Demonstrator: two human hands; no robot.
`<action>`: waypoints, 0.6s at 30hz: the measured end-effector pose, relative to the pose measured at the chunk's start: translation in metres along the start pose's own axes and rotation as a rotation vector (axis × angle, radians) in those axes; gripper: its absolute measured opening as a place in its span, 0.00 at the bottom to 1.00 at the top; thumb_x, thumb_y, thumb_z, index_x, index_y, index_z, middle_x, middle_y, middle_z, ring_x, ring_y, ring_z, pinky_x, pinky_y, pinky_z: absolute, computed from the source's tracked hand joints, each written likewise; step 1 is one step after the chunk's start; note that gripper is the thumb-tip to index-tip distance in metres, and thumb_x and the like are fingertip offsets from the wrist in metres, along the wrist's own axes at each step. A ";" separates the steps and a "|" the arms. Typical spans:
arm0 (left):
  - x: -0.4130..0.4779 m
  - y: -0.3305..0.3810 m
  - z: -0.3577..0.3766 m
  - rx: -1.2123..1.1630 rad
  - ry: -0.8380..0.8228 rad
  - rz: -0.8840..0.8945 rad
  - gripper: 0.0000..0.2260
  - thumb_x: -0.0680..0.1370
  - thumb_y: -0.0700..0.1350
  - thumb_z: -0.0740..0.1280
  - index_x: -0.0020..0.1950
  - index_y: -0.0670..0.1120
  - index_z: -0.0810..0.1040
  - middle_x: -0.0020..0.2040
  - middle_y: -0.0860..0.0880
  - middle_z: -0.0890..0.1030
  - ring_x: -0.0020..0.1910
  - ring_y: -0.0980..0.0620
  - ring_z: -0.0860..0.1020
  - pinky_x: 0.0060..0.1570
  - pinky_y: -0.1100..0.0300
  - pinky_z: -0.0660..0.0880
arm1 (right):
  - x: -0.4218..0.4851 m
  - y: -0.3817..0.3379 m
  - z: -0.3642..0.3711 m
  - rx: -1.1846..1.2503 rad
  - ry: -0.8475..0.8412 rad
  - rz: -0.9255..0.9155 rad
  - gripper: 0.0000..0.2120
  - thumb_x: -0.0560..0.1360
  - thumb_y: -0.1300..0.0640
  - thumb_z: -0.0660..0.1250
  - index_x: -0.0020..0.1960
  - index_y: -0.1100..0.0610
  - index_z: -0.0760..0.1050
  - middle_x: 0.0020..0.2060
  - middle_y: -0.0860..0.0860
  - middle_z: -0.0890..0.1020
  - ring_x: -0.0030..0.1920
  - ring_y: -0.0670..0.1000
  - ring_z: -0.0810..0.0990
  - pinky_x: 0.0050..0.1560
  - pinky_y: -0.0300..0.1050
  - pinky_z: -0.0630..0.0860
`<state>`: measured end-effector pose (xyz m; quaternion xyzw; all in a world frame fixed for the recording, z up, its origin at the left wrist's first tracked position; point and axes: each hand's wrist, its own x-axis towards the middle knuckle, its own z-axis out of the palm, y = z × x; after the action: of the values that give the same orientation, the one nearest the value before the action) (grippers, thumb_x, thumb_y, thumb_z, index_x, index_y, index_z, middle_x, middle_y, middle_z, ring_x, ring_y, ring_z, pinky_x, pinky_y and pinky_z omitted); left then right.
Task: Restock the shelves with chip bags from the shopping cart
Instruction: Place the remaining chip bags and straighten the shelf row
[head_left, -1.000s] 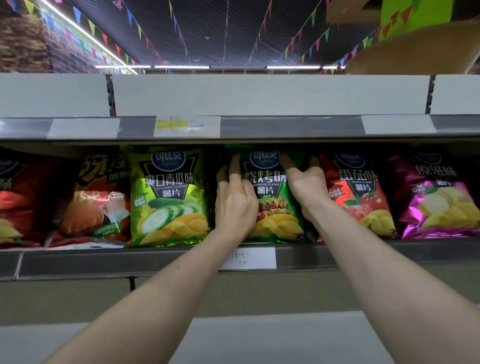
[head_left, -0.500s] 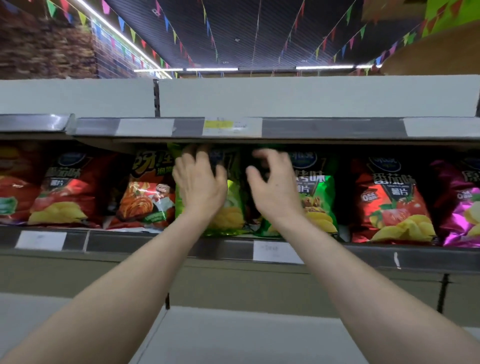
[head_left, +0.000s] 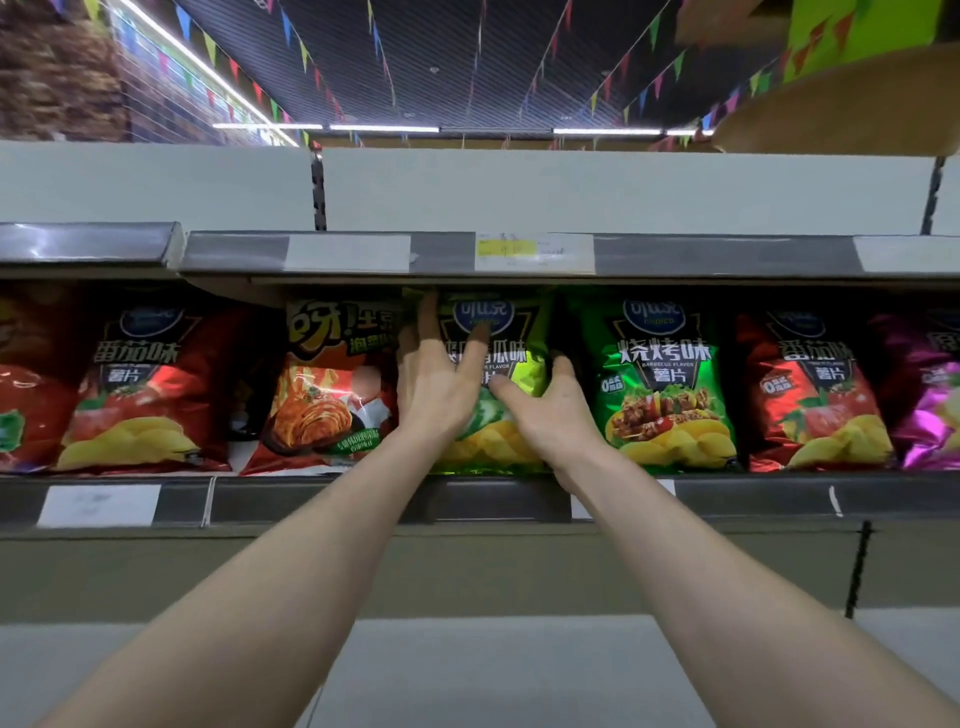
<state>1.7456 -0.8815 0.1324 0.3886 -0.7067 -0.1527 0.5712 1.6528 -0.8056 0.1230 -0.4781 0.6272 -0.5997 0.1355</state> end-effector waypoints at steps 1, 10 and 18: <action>-0.002 -0.003 0.001 -0.017 0.002 -0.003 0.31 0.80 0.58 0.60 0.79 0.53 0.51 0.73 0.39 0.65 0.70 0.39 0.64 0.66 0.50 0.63 | -0.002 0.000 0.001 -0.020 0.008 -0.008 0.42 0.76 0.48 0.69 0.79 0.59 0.48 0.75 0.57 0.63 0.74 0.56 0.63 0.70 0.45 0.61; -0.020 -0.018 -0.010 0.442 0.035 0.320 0.24 0.81 0.55 0.53 0.69 0.42 0.72 0.60 0.33 0.73 0.57 0.34 0.71 0.60 0.41 0.67 | -0.020 -0.001 0.012 -0.581 0.024 -0.267 0.30 0.80 0.47 0.60 0.78 0.50 0.51 0.77 0.58 0.52 0.72 0.62 0.62 0.65 0.54 0.67; -0.045 0.051 0.021 0.283 0.051 0.594 0.24 0.77 0.51 0.55 0.72 0.43 0.70 0.66 0.34 0.72 0.63 0.34 0.71 0.65 0.38 0.64 | -0.034 0.012 -0.059 -0.762 0.315 -0.315 0.25 0.79 0.54 0.61 0.76 0.53 0.62 0.75 0.58 0.58 0.74 0.59 0.58 0.72 0.56 0.58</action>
<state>1.7092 -0.8203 0.1284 0.2446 -0.7887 0.1300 0.5488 1.6206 -0.7453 0.1131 -0.4865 0.7361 -0.4043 -0.2409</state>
